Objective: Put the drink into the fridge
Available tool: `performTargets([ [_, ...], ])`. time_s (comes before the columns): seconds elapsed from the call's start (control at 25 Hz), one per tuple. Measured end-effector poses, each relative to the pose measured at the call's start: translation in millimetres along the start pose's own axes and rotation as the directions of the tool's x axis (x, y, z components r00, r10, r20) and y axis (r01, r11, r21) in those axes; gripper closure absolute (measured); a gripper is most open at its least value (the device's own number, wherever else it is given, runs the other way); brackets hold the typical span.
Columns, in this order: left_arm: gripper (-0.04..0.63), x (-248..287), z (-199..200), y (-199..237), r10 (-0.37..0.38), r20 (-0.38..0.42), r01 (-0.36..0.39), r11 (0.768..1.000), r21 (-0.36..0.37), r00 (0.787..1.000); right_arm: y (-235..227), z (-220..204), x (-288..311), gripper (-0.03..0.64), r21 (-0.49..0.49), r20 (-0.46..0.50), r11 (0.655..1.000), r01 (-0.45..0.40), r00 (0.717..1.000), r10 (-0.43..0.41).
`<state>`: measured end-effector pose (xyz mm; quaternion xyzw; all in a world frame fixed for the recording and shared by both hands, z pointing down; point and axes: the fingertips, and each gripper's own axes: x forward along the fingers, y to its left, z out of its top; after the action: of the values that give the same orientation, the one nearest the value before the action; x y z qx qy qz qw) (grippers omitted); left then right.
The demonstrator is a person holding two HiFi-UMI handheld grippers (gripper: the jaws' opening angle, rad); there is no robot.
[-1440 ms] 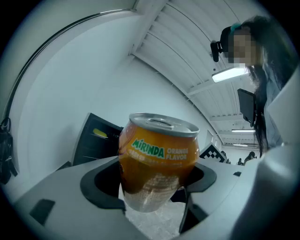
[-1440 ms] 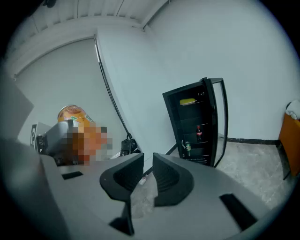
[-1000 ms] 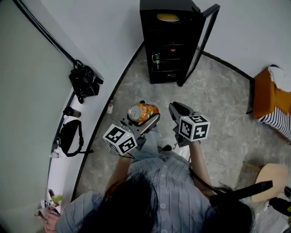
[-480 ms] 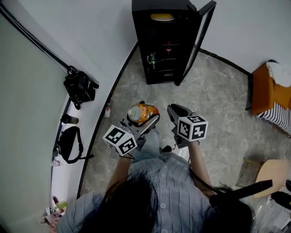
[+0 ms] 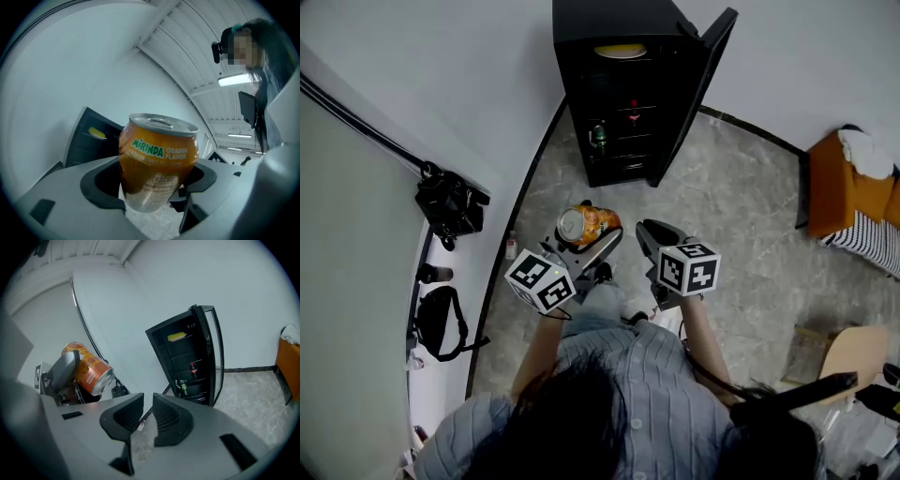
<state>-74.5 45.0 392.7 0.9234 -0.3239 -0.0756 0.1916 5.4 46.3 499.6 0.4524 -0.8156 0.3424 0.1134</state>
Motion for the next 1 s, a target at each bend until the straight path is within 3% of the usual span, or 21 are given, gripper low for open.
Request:
performTargets([
  [0.64, 0.225, 25, 41, 77, -0.091, 0.003, 0.091, 0.996, -0.024, 0.996, 2, 50, 72, 0.546, 0.004, 0.005, 0.998, 0.068, 0.998, -0.068],
  [1.0, 0.225, 20, 49, 120, -0.07, 0.005, 0.07, 0.996, -0.059, 0.998, 9, 49, 103, 0.546, 0.013, -0.014, 0.997, 0.074, 0.997, -0.074],
])
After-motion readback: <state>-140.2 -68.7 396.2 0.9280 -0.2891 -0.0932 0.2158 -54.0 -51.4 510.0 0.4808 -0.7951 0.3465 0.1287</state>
